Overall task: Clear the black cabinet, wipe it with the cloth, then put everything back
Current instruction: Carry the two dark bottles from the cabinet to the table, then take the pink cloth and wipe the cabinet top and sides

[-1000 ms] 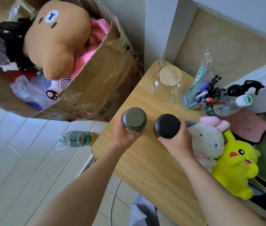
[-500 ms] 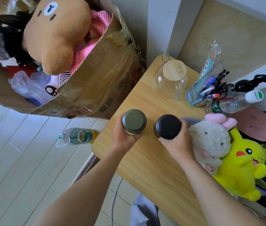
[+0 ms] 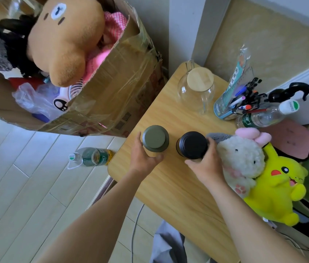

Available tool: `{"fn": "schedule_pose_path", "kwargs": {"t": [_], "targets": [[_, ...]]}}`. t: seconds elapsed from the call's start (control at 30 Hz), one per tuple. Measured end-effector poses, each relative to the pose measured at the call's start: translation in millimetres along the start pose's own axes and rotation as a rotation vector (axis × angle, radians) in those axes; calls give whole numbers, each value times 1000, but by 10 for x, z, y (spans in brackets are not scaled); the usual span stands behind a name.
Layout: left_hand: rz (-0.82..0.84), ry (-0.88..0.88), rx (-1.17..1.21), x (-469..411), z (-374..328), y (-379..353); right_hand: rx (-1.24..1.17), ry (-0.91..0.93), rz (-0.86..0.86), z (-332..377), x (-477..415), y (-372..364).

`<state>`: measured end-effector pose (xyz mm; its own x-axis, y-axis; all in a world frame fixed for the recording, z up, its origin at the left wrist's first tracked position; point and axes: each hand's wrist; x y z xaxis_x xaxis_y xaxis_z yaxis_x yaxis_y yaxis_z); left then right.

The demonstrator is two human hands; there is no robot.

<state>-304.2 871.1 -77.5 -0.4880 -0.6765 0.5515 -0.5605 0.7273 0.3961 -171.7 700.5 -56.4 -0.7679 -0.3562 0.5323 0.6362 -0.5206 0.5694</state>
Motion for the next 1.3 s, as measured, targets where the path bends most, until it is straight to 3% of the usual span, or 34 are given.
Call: {"fn": "schedule_pose_path", "kwargs": {"t": [0.17,0.3,0.4,0.6,0.8,0.9,1.1,1.3], "targets": [[-67,80,-119,445,-327,312,3,-57,-22,157,369,447],[-174,-34,-201,877,-803,483,-5,-57,-101,200,731,1106],[-151,-180,-254,1116,-1311,373,-57,-74,-173,102,924,1682],[13,-447,-331,1597,-2107,-589,-169,-166,-281,-426,983,2617],[253,-662,-414,1872,-2270,-1822,-248,-251,-288,-1015,750,3102],[329,-626,-504,1771,-2259,-2409,-276,-280,-254,-1336,528,3205],[308,-562,-757,1143,-2176,-3438,-332,-281,-147,-1963,-148,3144],[264,-373,-954,541,-1997,-3966,-417,-258,-75,-2315,-834,2833]]}}
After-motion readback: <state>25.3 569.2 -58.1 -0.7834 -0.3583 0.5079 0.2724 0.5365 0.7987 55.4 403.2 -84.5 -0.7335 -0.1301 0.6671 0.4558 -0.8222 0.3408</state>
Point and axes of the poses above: each hand's wrist, its own x-axis away from the middle knuckle, its own y-axis out of the back of the hand, z = x × y, and after that the axes turned 4 degrees about x, right-handed
